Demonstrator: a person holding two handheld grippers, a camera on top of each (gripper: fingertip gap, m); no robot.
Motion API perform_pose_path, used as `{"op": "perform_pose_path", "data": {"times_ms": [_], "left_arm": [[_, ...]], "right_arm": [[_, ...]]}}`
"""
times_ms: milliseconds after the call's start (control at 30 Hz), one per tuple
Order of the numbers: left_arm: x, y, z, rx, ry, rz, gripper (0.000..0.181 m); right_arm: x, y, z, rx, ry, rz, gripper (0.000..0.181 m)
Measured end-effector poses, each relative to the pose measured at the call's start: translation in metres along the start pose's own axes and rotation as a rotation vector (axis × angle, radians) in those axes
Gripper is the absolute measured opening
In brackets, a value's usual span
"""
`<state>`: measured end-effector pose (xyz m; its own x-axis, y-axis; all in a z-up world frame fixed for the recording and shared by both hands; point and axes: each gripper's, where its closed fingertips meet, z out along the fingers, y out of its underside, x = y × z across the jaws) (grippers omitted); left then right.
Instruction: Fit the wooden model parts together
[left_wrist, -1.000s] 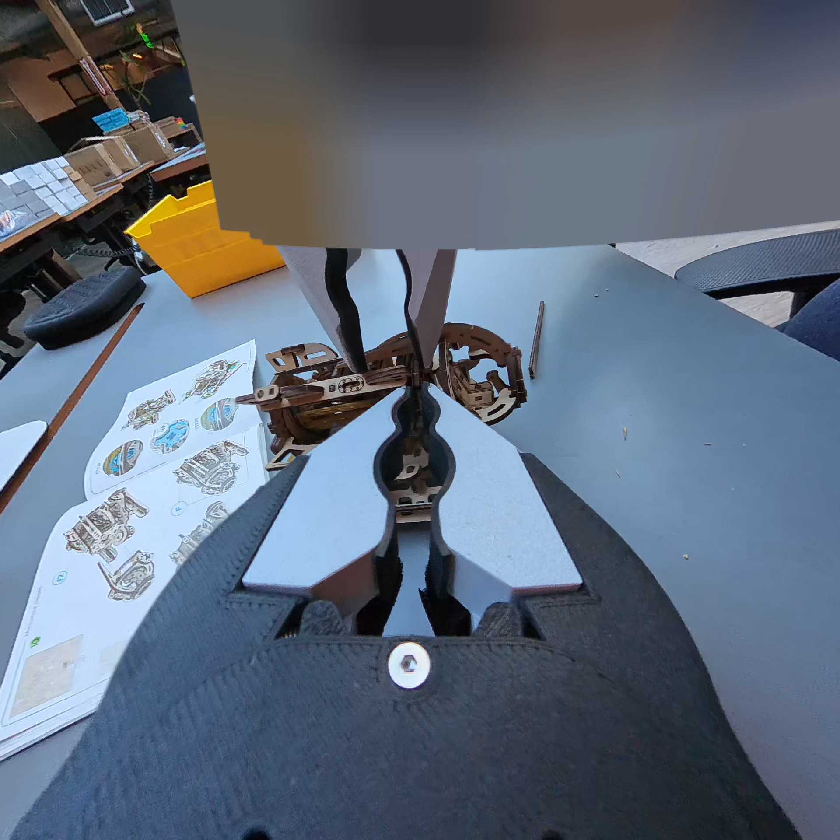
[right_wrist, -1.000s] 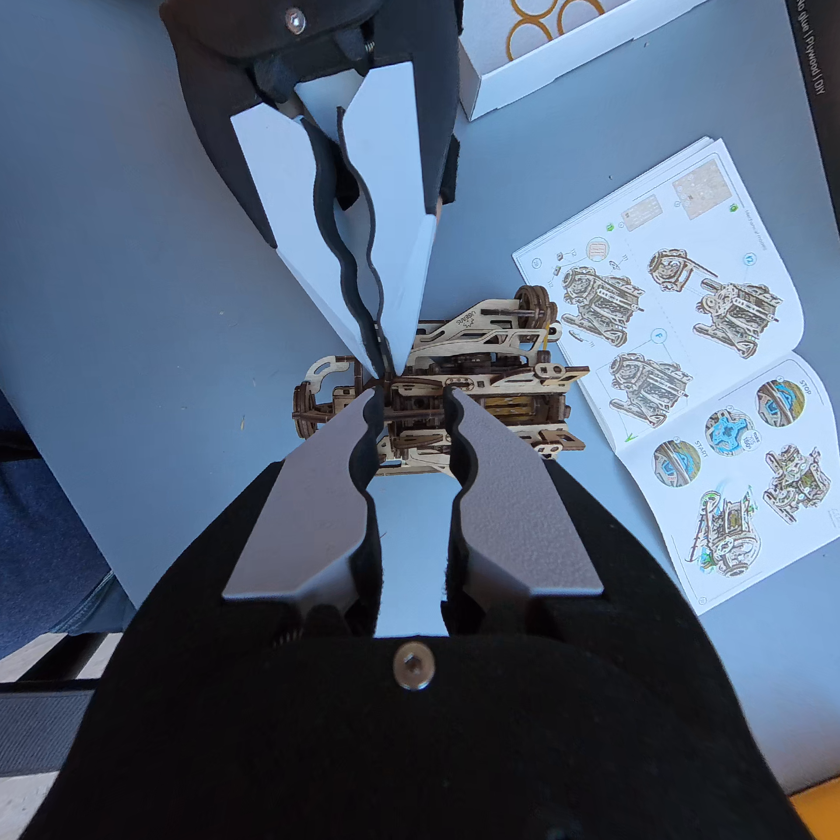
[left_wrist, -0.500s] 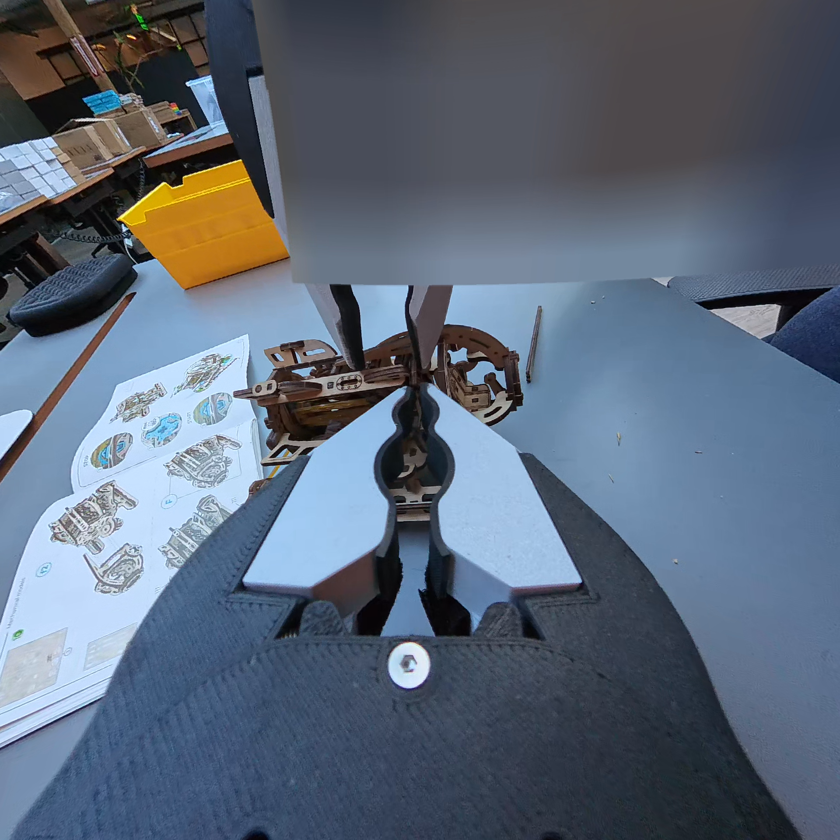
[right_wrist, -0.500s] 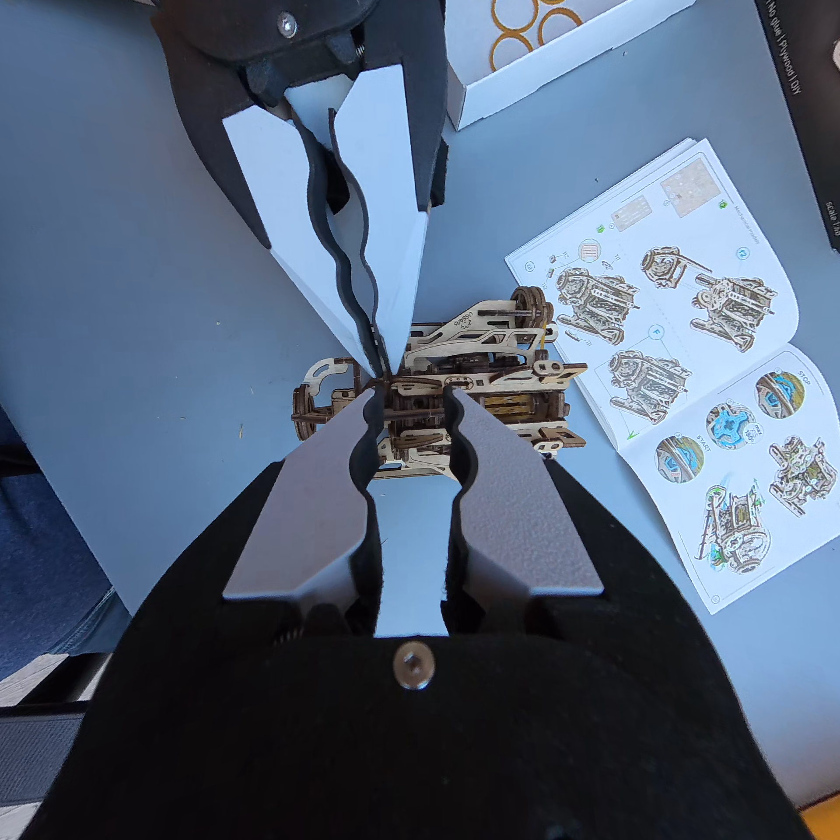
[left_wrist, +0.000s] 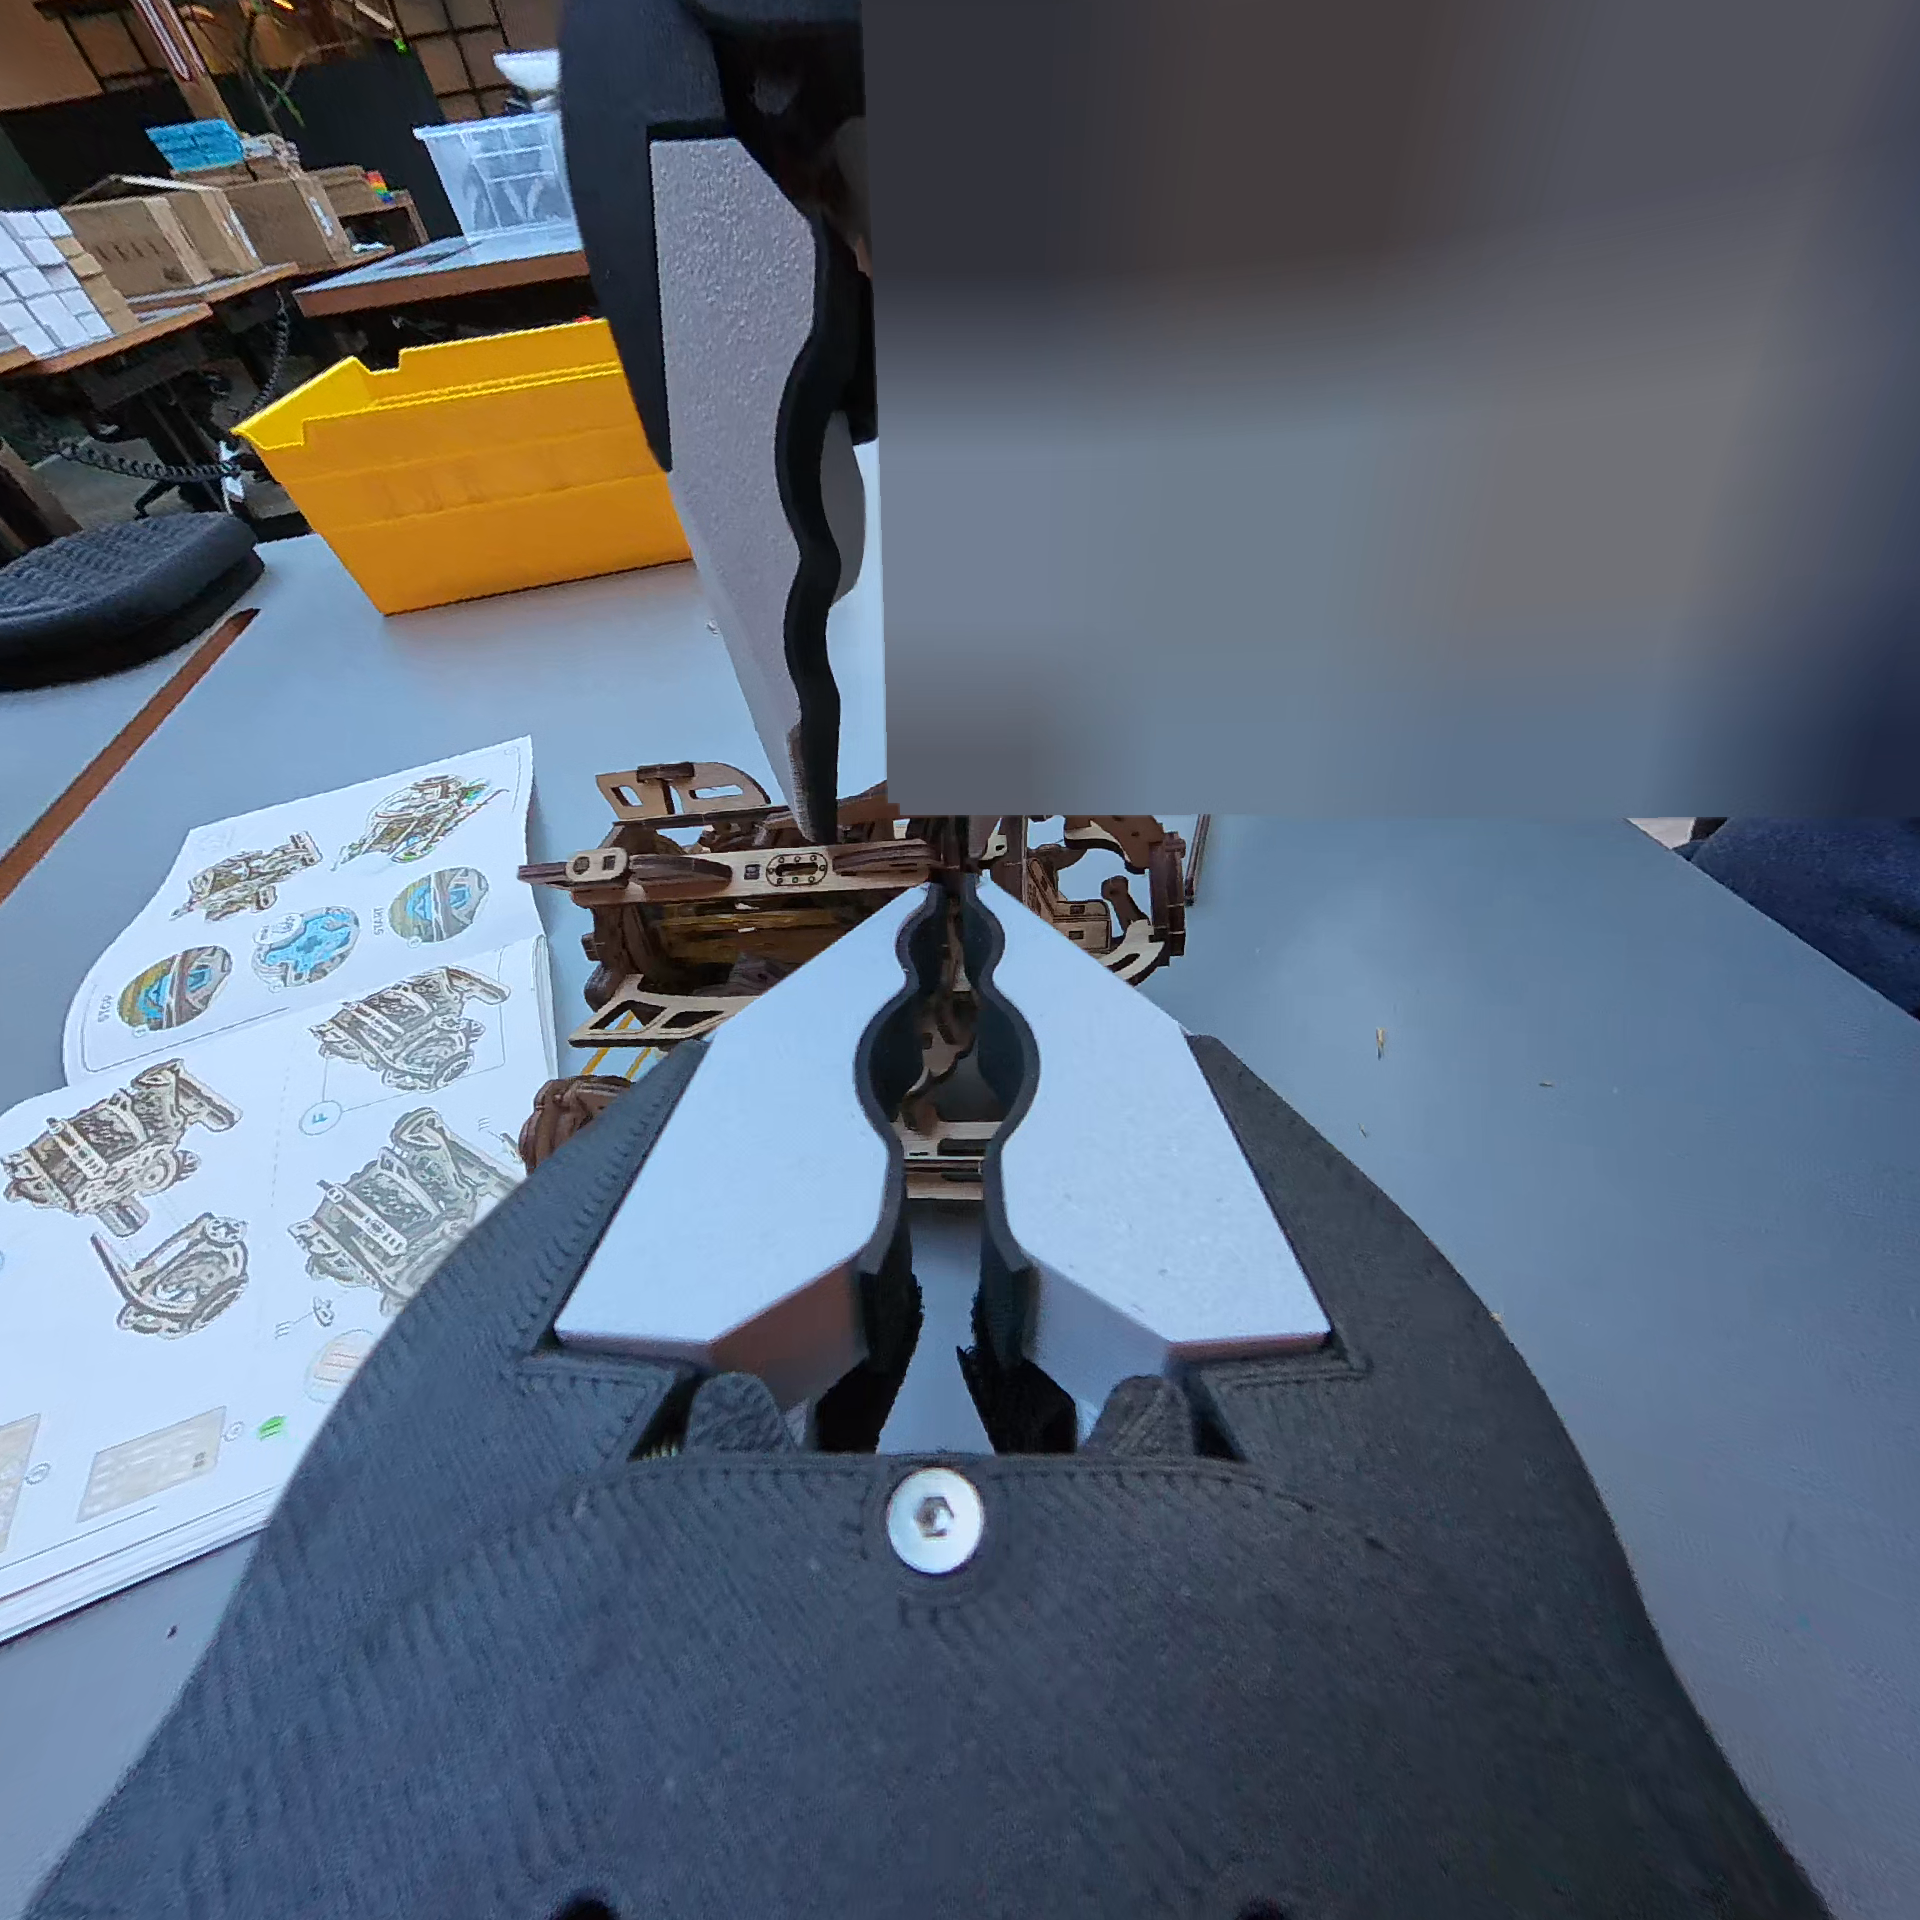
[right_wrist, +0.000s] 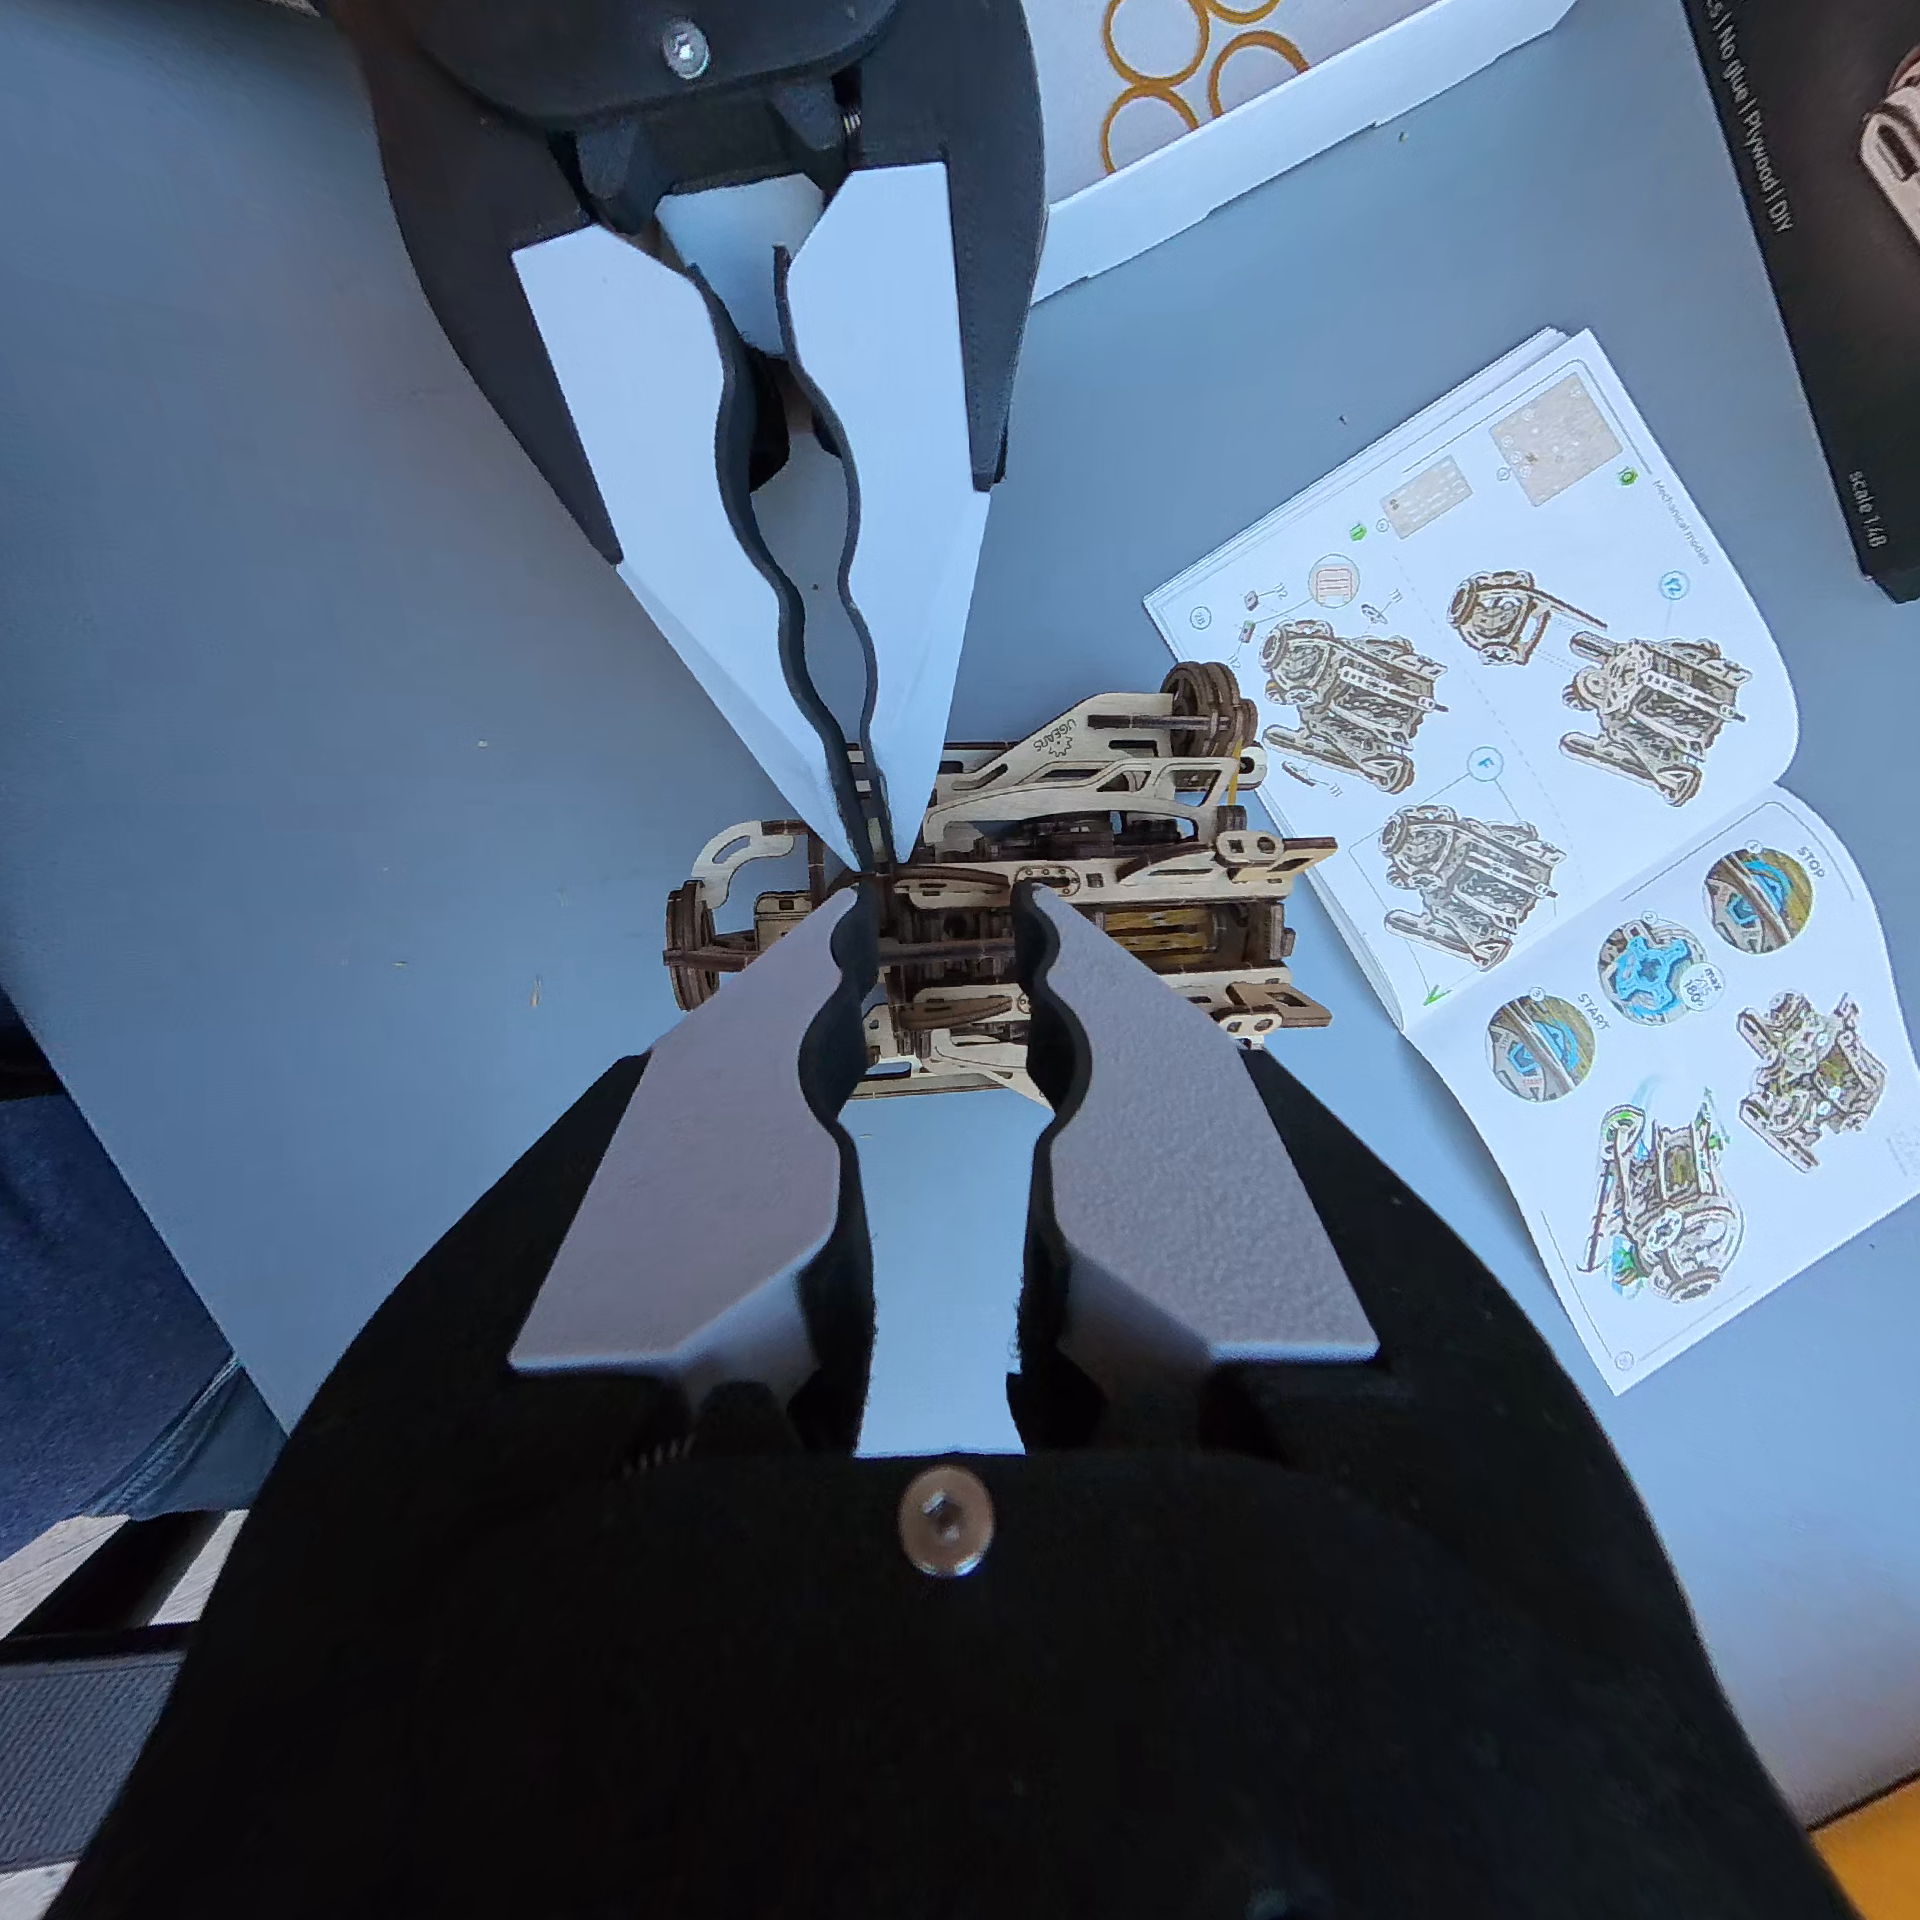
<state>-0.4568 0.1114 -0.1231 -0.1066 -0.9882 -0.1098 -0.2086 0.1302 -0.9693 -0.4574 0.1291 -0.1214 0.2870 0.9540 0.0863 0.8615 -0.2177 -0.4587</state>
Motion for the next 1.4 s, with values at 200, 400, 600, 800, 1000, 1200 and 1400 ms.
{"op": "perform_pose_path", "data": {"times_ms": [200,400,600,800,1000,1200,1400], "left_arm": [[-0.0004,-0.0006,-0.0009,0.010,0.003,-0.012,0.000],[-0.0031,0.0007,-0.0016,0.002,-0.019,0.013,0.007],[-0.0005,-0.0004,-0.0024,-0.005,-0.004,0.029,0.002],[-0.0022,0.0011,0.0015,-0.026,-0.012,0.034,0.000],[-0.0015,0.0006,0.0014,-0.023,-0.009,0.043,0.000],[-0.0031,0.0004,0.0010,-0.016,-0.014,0.058,0.005],[-0.0021,0.0001,0.0021,-0.017,-0.022,0.100,0.000]], "right_arm": [[0.0002,0.0000,-0.0001,0.002,0.008,0.003,0.023],[0.0002,0.0003,-0.0001,0.005,0.006,0.011,0.023],[0.0002,0.0002,0.0000,0.004,0.006,0.010,0.023],[0.0002,0.0005,0.0003,0.000,0.004,0.011,0.023],[0.0002,0.0008,0.0004,-0.004,0.003,0.012,0.023],[-0.0011,0.0008,0.0011,-0.002,-0.003,0.011,0.022],[-0.0047,0.0006,0.0005,-0.007,-0.001,-0.035,0.013]]}}
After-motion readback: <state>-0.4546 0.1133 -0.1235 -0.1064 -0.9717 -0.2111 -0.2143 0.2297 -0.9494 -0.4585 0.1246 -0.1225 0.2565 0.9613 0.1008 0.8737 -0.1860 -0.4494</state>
